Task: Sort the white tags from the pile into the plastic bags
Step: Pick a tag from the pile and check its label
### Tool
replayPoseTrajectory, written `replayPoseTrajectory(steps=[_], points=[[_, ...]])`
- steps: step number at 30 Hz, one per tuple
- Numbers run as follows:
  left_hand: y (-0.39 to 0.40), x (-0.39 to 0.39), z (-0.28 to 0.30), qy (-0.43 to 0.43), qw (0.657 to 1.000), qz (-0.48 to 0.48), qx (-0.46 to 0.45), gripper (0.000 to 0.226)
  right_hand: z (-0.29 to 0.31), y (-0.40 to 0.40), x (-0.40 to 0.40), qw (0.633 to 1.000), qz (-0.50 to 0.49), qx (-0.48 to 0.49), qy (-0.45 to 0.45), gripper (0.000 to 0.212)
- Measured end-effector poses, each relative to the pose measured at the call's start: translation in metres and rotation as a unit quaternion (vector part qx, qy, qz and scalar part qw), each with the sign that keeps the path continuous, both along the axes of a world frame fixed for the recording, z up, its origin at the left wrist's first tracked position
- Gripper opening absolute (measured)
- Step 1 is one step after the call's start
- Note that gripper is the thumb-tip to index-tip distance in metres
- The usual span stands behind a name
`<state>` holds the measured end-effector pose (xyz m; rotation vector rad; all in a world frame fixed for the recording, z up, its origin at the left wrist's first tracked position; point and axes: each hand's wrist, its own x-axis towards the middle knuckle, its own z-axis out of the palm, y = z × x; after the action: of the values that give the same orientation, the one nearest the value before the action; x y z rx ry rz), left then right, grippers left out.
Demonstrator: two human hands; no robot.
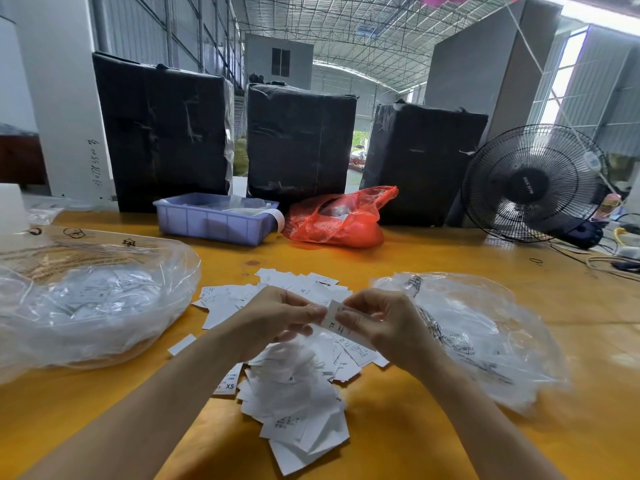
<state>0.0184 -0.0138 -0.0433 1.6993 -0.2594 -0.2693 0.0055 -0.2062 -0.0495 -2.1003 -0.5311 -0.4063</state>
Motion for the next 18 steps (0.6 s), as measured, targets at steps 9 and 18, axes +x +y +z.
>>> replayPoseTrajectory(steps=[9,18], points=[[-0.005,-0.003,0.000,-0.022,0.999,0.007,0.042,0.010,0.004,0.001,-0.006,0.987,0.040,0.036,0.148,0.012],[-0.016,-0.007,-0.002,-0.025,0.999,0.002,0.021,0.003,0.006,0.000,-0.006,0.987,0.048,0.078,0.135,0.037]])
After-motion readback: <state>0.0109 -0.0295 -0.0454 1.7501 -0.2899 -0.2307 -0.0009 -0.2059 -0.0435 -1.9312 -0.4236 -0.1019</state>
